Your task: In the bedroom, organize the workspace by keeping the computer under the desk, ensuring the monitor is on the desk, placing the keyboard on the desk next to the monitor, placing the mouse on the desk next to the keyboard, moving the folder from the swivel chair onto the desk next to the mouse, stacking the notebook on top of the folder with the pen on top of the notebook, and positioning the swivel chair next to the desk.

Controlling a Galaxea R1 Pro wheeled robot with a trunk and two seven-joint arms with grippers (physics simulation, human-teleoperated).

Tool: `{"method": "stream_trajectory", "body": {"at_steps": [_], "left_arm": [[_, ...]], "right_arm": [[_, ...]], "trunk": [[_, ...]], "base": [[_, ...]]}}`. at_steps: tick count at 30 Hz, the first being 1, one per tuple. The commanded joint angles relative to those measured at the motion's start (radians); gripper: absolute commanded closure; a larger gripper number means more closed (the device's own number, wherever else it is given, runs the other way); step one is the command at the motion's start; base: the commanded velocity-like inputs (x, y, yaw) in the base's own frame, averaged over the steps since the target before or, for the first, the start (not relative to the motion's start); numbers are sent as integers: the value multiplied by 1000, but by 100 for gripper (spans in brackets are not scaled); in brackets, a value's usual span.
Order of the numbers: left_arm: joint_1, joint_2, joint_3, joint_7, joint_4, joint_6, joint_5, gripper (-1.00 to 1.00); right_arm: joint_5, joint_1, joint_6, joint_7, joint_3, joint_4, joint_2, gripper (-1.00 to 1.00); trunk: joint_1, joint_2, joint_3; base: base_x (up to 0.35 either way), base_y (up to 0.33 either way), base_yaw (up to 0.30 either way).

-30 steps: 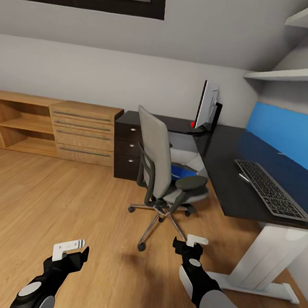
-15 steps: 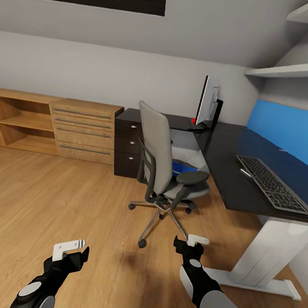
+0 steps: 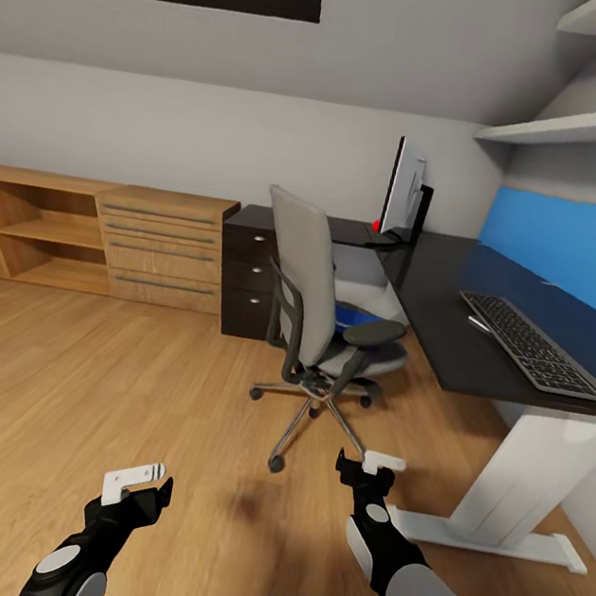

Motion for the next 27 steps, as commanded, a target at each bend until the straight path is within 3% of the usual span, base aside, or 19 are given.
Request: {"method": "stream_trajectory", "body": {"at_steps": [1,14,27], "left_arm": [[0,0,-1,9,-2,2,10,-100],[0,0,-1,9,-2,2,10,-100],[0,1,-12,7,-2,1,9,-100]], "right_arm": [[4,-1,-3,-2,-4,1,1,-100],[4,-1,-3,-2,-4,1,1,-100],[2,9,-24,4,-3,3,0,-100]], "trunk": [[4,-8,-4],[54,-99,-45],[54,-99,-45]], "base": [[0,0,0],[0,0,0],[0,0,0]]}}
